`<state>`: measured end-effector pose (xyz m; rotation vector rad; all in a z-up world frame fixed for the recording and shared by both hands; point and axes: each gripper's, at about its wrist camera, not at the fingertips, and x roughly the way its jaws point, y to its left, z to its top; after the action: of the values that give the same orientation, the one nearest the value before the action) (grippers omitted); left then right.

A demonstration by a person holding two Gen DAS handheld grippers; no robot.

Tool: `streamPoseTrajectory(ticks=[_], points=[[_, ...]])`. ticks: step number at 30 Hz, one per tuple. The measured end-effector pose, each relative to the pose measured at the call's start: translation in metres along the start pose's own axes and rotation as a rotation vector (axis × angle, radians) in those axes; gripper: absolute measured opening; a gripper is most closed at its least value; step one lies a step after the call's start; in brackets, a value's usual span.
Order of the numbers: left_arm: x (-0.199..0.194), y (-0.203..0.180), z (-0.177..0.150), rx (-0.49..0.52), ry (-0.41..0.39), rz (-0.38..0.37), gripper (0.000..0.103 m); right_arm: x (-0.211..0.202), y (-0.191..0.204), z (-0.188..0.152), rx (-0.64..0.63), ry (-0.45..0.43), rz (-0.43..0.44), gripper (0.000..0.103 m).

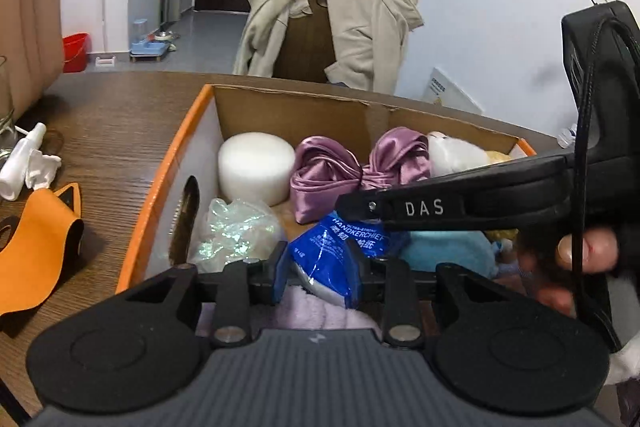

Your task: Organize soft objects

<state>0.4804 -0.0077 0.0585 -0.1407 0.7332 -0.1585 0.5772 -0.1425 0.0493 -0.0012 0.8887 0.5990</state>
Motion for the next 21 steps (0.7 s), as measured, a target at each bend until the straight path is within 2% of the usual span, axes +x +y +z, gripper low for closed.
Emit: streamPoseTrajectory(ticks=[4, 8, 12, 15, 19, 21], points=[[-0.011, 0.011, 0.005, -0.034, 0.003, -0.041, 0.037, -0.013, -0.001, -0.003, 0.000, -0.023, -0.015, 0.021], [-0.044, 0.005, 0.010, 0.007, -0.041, -0.020, 0.039, -0.049, 0.000, -0.006, 0.007, -0.083, -0.027, 0.021], [-0.083, -0.002, 0.016, 0.045, -0.084, 0.000, 0.043, -0.108, 0.002, -0.011, -0.002, -0.162, -0.062, 0.024], [-0.119, -0.008, 0.018, 0.067, -0.122, 0.009, 0.045, -0.160, 0.001, -0.023, -0.009, -0.214, -0.109, 0.031], [-0.160, -0.016, 0.011, 0.104, -0.171, 0.017, 0.052, -0.226, -0.001, -0.056, -0.024, -0.256, -0.193, 0.044], [-0.176, -0.018, 0.005, 0.110, -0.184, 0.018, 0.052, -0.254, -0.001, -0.079, -0.031, -0.275, -0.251, 0.049]])
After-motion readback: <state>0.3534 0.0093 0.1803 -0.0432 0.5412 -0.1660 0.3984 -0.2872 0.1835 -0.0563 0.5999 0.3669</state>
